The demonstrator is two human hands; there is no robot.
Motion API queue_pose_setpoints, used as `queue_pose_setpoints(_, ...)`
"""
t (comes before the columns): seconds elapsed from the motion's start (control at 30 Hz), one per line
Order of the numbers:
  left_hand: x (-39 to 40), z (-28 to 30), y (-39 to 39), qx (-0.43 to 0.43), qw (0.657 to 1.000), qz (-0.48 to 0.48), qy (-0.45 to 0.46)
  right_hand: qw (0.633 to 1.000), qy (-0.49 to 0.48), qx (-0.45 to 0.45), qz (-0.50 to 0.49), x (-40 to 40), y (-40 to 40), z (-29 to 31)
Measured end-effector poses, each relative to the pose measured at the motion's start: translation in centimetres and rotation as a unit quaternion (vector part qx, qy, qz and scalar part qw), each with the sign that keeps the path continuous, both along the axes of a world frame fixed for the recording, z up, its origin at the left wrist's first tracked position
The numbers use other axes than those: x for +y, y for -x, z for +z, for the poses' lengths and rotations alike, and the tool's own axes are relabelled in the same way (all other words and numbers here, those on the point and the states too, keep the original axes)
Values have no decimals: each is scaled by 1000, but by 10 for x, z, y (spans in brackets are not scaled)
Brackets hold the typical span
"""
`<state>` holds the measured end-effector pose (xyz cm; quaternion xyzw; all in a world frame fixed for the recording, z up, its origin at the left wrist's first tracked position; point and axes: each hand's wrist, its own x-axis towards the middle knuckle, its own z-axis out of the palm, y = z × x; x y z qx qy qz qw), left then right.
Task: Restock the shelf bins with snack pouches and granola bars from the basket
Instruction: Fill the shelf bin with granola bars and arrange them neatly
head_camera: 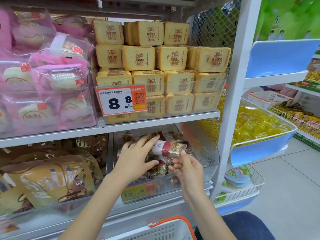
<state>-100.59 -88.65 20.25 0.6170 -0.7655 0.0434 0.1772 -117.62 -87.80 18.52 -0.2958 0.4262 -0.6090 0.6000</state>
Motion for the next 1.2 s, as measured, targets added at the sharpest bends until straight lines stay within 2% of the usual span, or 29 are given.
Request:
queue_pose_setpoints(0.07, -2, 1, 0, -14, 1000, 1, 5, 999, -20, 23, 44, 2, 1, -4)
queue_pose_setpoints(0.1, -3, 1, -1, -24, 1000, 0, 10, 996, -20, 63, 57, 1, 3, -7)
queue_pose_setpoints(0.13, -2, 0, -2, -32, 999, -2, 18, 992, -4, 111, 62, -1, 7, -11)
queue_pose_setpoints(0.2, -1, -3, -3, -56, 998, -8, 25, 974, 85, 193, 87, -4, 18, -14)
queue_pose_setpoints(0.3, -3, -6, -2, -81, 996, -15, 28, 902, 225, 321, 182, -7, 32, -15)
queue_pose_setpoints(0.37, -4, -8, -1, -72, 996, -15, 43, 863, 273, 401, 142, -12, 35, -15)
queue_pose_setpoints(0.4, -3, -8, -2, -66, 996, -8, 54, 862, 283, 409, 98, -17, 36, -14)
queue_pose_setpoints(0.47, -3, -9, -4, -61, 996, 14, 59, 878, 260, 401, 12, -31, 48, -9)
queue_pose_setpoints(0.57, -3, -16, -9, -75, 994, 6, 76, 884, 206, 418, -41, -56, 79, -9)
queue_pose_setpoints(0.63, -4, -20, -10, -92, 991, -1, 97, 859, 195, 471, -49, -72, 87, -14)
queue_pose_setpoints(0.77, -4, -24, -9, -87, 990, -1, 113, 770, 199, 602, -76, -108, 67, -17)
queue_pose_setpoints(0.87, -2, -25, -9, -82, 990, -4, 112, 760, 172, 623, -73, -136, 56, -19)
queue_pose_setpoints(0.93, -2, -26, -9, -78, 990, -7, 114, 749, 132, 649, -5, -151, 54, -22)
queue_pose_setpoints(0.97, -2, -27, -9, -78, 990, -8, 114, 706, 98, 700, 48, -156, 54, -24)
queue_pose_setpoints(1.03, -2, -28, -11, -80, 990, -7, 113, 570, 60, 809, 134, -158, 54, -21)
queue_pose_setpoints(1.07, -1, -29, -11, -82, 990, -8, 114, 528, 61, 831, 162, -157, 55, -18)
queue_pose_setpoints(1.13, -1, -29, -12, -86, 989, -9, 118, 509, 72, 834, 200, -154, 59, -10)
queue_pose_setpoints(1.2, 0, -29, -12, -87, 989, -9, 116, 525, 95, 825, 186, -152, 65, -6)
